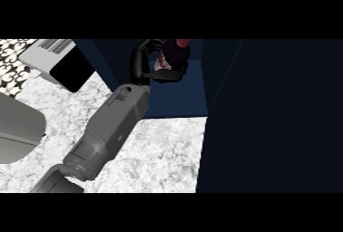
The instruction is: Pick up the wine, place it into the cabinet and close the cabinet
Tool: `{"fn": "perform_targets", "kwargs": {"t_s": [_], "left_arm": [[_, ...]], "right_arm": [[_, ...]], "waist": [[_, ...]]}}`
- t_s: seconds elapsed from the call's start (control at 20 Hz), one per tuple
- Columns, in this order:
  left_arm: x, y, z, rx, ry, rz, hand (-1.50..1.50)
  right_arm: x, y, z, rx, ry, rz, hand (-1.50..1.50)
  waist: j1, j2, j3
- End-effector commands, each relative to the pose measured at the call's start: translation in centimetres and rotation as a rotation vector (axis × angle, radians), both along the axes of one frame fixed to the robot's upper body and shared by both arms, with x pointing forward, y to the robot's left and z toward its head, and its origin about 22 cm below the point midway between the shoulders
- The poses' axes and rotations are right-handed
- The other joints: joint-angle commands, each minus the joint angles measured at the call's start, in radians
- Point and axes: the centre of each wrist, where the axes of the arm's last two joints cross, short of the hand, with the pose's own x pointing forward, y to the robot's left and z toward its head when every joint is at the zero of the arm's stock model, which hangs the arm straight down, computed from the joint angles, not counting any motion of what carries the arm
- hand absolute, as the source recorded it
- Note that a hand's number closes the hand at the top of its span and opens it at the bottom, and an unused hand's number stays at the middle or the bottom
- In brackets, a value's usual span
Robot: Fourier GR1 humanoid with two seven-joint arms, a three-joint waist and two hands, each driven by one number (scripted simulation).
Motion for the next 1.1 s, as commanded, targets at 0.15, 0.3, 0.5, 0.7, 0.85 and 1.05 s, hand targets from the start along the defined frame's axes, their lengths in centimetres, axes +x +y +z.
{"fn": "perform_targets", "kwargs": {"t_s": [0.15,0.3,0.5,0.7,0.85,1.05], "left_arm": [[0.7,1.0,-0.1,-0.058,0.057,0.028,1.50],[1.2,0.1,1.1,-0.118,0.064,0.044,1.50],[0.7,0.5,-0.3,-0.181,0.092,0.030,1.50],[1.3,0.7,0.6,-0.192,0.096,0.017,1.50],[1.1,1.2,-0.1,-0.186,0.077,0.045,1.50],[1.0,2.5,-1.0,-0.155,0.101,0.062,1.50]], "right_arm": [[-1.3,0.4,0.8,0.053,-0.034,0.054,-1.50],[-0.5,0.9,0.4,0.039,-0.011,0.065,-1.50],[-0.7,0.2,0.1,0.035,-0.016,0.047,-1.50],[-1.0,-0.1,0.3,0.039,-0.022,0.061,-1.50],[-0.6,0.8,0.2,0.045,-0.032,0.074,-1.50],[-1.1,0.4,0.9,0.038,-0.036,0.070,-1.50]], "waist": [[-0.007,0.005,0.000],[-0.013,0.009,0.000],[-0.012,0.005,0.000],[-0.026,0.012,0.000],[-0.026,0.015,0.000],[-0.028,0.015,-0.001]]}}
